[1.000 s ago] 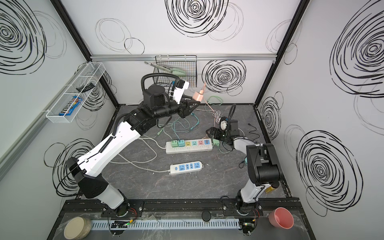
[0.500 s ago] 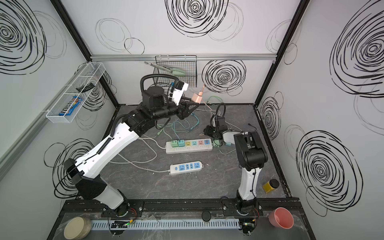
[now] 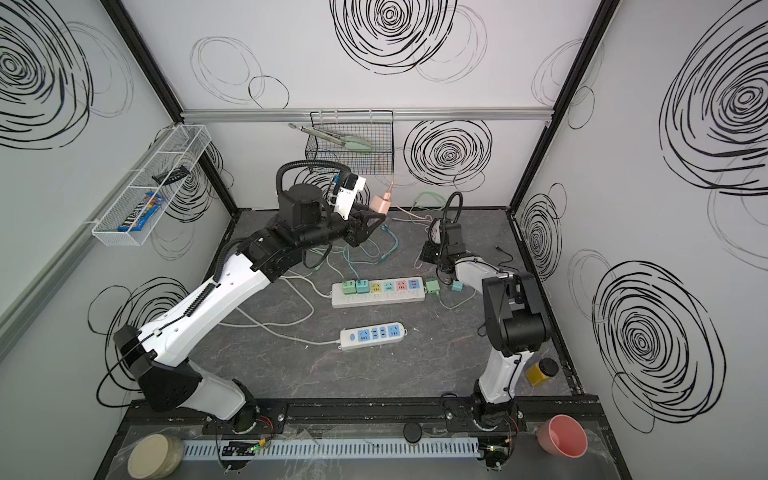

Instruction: Insert the plug

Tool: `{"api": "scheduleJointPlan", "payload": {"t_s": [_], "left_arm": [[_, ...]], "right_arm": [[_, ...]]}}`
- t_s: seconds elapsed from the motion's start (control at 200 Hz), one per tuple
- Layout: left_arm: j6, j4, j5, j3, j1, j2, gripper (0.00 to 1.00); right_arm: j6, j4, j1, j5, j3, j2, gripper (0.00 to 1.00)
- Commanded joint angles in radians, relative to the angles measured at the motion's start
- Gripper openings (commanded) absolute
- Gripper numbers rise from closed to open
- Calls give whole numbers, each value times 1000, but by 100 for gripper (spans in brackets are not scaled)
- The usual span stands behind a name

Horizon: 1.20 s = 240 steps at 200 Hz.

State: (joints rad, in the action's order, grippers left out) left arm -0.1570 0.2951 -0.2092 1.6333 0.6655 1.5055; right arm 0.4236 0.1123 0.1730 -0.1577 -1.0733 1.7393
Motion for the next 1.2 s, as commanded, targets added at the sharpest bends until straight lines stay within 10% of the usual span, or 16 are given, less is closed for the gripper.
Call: {"api": "scheduleJointPlan", "payload": {"t_s": [0.0,0.62,1.196], "left_arm": [[-5,-61,12,-15,-19,-53,0],[-56,-94,81,-122,-55,-150,0],[23,-34,318,43,-122,-37,0]], "right_arm": [[-64,11,-44,-17,11,-104,0],[-91,109,-35,-231,-33,-203,0],[-135,203,149,-437,-903,382,0]]}}
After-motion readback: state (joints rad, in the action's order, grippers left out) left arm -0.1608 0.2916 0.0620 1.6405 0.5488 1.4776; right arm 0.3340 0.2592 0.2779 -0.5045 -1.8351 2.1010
